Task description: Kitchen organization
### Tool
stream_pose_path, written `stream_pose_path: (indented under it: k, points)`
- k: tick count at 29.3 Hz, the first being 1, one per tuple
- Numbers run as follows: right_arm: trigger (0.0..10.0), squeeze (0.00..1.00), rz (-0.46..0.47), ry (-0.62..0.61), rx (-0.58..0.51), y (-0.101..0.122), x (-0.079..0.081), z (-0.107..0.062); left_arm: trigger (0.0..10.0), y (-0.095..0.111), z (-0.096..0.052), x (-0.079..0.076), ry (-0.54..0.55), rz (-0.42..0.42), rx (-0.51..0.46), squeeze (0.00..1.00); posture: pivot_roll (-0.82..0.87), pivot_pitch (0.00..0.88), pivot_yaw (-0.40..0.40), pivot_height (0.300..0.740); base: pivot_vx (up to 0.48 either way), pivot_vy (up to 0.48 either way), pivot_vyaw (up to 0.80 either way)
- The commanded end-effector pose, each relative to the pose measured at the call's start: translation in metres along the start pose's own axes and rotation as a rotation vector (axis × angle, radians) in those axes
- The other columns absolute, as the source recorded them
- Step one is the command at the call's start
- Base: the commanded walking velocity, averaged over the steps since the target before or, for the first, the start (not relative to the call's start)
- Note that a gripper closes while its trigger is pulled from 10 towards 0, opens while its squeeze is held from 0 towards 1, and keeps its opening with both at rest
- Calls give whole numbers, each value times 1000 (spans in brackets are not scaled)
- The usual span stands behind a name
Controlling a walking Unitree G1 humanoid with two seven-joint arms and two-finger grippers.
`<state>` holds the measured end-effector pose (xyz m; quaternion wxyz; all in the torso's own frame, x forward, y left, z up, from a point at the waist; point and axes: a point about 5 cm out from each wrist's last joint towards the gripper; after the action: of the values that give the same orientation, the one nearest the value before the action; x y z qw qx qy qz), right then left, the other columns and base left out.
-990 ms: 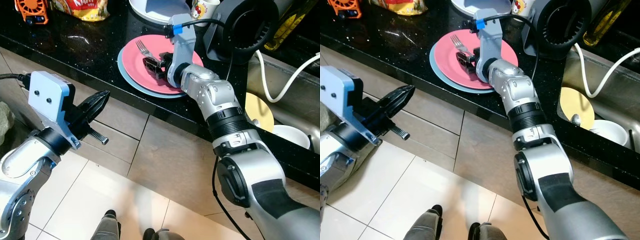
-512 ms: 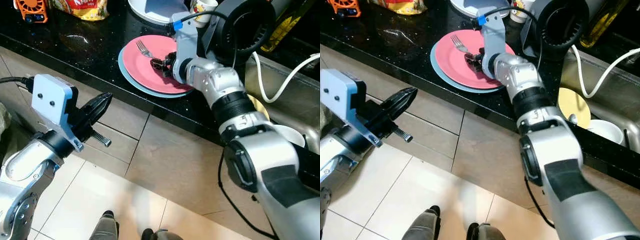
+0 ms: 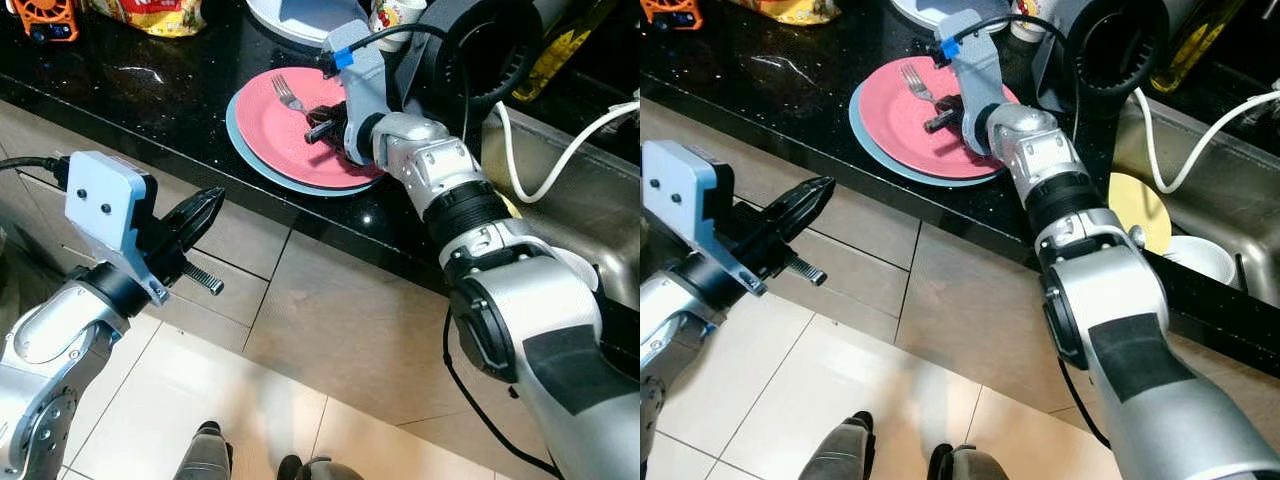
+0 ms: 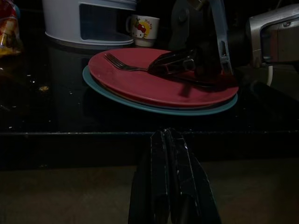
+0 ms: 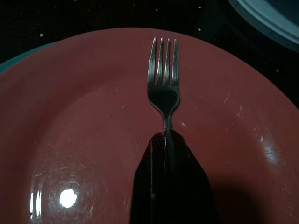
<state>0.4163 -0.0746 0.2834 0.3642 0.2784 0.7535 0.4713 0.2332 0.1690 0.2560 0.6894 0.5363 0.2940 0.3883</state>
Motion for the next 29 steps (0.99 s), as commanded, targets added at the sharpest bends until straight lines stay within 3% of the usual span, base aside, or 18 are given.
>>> stream_pose_path:
  k: [1,8,9,11,12,13,16,20,23,24,25,26,27,29]
  points:
    - [0,0,41,13,139,-36,-1,1,10000,-2,0,-6,-20,-13,-2,0,181,204,-238,740,0,0,0]
    - [0,0,138,72,114,-41,6,4,10000,-1,0,-5,-19,-10,-3,0,187,203,-233,740,0,0,0]
    - [0,0,227,108,34,-30,7,4,10000,-1,0,-5,-19,-8,-5,0,190,200,-229,740,0,0,0]
    - [0,0,311,164,-37,-20,9,2,10000,0,0,-5,-20,-7,-5,0,191,201,-227,740,0,0,0]
    - [0,0,311,164,-37,-20,9,2,10000,0,0,-5,-20,-7,-5,0,191,201,-227,740,0,0,0]
    - [0,0,394,226,-130,-7,8,-2,10000,0,0,-4,-21,-5,-6,0,193,199,-223,740,0,0,0]
    - [0,0,448,266,-207,3,6,-6,10000,1,1,-4,-23,-4,-7,0,193,196,-216,740,0,0,0]
    - [0,0,459,277,-265,8,4,-9,10000,1,2,-4,-27,-3,-7,0,192,193,-211,740,0,0,0]
    - [510,0,395,245,-328,13,0,-11,10000,1,3,-3,-32,-2,-7,0,191,194,-208,740,0,0,0]
    - [4824,0,385,240,-337,14,-1,-12,10000,1,3,-3,-32,-2,-7,0,191,194,-208,740,0,0,0]
    - [10000,0,378,227,-346,15,-1,-12,10000,1,3,-3,-33,-2,-7,0,191,194,-206,740,0,0,0]
    - [10000,118,375,211,-357,16,-2,-12,10000,1,3,-3,-34,-2,-7,0,190,196,-206,740,0,0,0]
    - [10000,953,371,200,-371,18,-3,-13,10000,1,3,-3,-34,-2,-7,0,190,196,-206,740,0,0,0]
    - [10000,1000,358,189,-390,22,-3,-13,10000,0,4,-4,-35,-3,-7,0,190,196,-206,740,0,0,0]
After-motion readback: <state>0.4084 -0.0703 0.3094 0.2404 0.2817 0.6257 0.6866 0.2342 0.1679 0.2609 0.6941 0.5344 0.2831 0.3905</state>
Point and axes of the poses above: a point about 5 cm out from each wrist's last joint towards the gripper, its own z axis pointing out of the wrist towards the gripper, its own y axis along the axis of the wrist's last joint, x = y × z, and after that the axes turned 10 degrees about -z, right-handed
